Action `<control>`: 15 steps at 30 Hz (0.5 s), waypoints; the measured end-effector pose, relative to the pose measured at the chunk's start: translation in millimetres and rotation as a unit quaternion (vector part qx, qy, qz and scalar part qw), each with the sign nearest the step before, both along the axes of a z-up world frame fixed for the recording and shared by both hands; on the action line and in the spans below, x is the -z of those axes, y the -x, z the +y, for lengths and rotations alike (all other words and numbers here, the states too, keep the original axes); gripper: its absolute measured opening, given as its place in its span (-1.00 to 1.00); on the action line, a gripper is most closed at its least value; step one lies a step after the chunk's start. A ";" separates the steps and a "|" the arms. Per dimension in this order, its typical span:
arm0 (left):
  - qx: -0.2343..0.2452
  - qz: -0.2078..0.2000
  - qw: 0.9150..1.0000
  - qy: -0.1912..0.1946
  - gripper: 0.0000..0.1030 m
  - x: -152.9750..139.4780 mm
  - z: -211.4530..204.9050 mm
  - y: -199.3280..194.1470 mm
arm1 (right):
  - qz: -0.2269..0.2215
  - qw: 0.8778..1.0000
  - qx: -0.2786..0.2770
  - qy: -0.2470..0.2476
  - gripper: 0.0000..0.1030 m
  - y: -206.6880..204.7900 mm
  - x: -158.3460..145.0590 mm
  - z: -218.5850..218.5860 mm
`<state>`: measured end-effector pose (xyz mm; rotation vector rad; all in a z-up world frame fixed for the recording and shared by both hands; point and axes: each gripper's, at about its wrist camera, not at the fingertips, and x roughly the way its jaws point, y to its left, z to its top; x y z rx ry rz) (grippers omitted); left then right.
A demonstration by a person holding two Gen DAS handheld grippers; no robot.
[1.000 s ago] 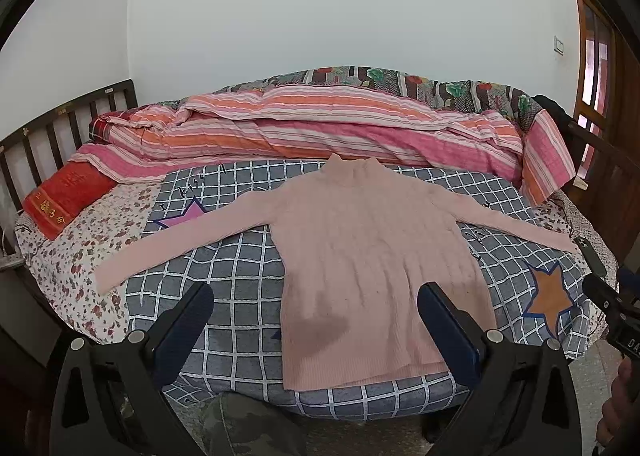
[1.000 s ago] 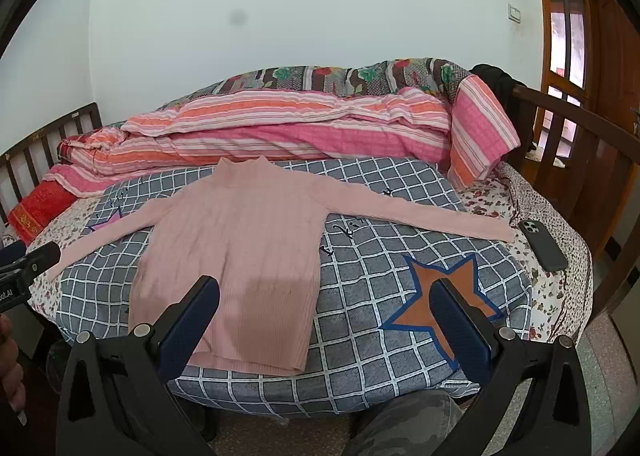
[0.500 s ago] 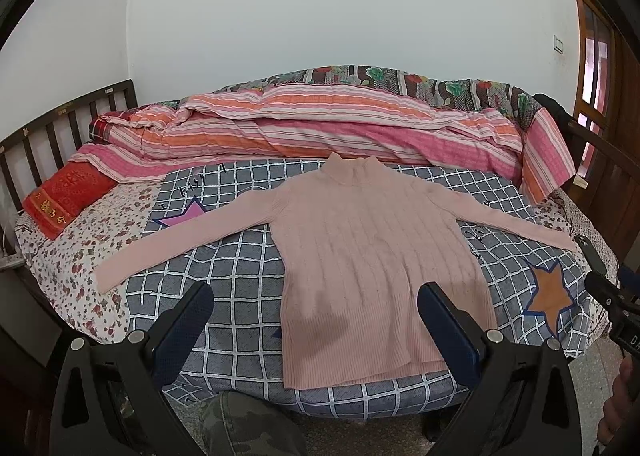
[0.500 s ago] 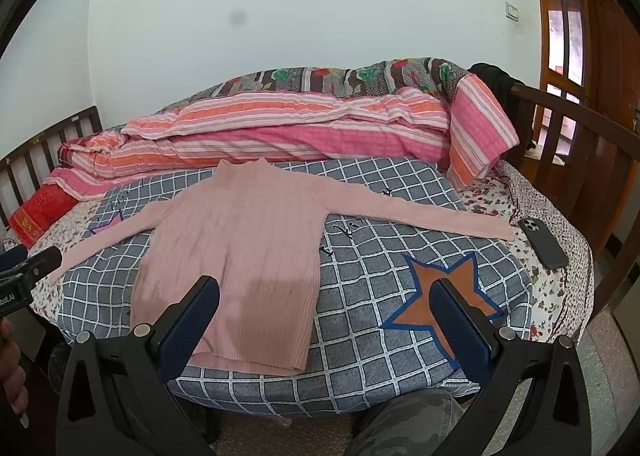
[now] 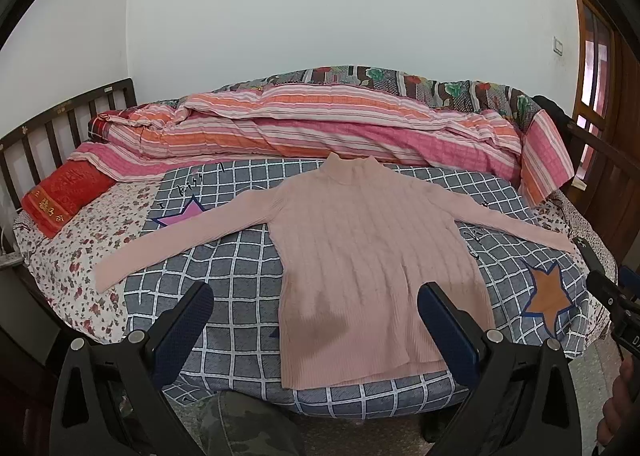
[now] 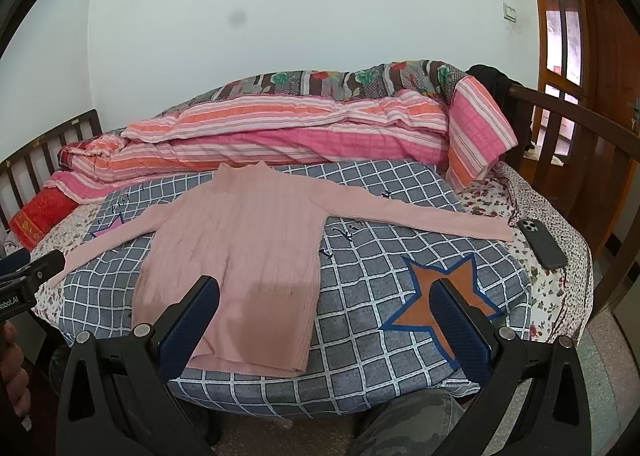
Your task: Fold small clothes
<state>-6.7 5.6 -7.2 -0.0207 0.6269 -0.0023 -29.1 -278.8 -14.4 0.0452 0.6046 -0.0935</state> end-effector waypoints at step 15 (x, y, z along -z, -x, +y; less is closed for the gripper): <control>-0.010 0.004 1.000 0.005 0.99 5.4 11.9 -14.6 | 0.006 1.000 -0.008 0.010 0.99 -11.1 8.3 9.3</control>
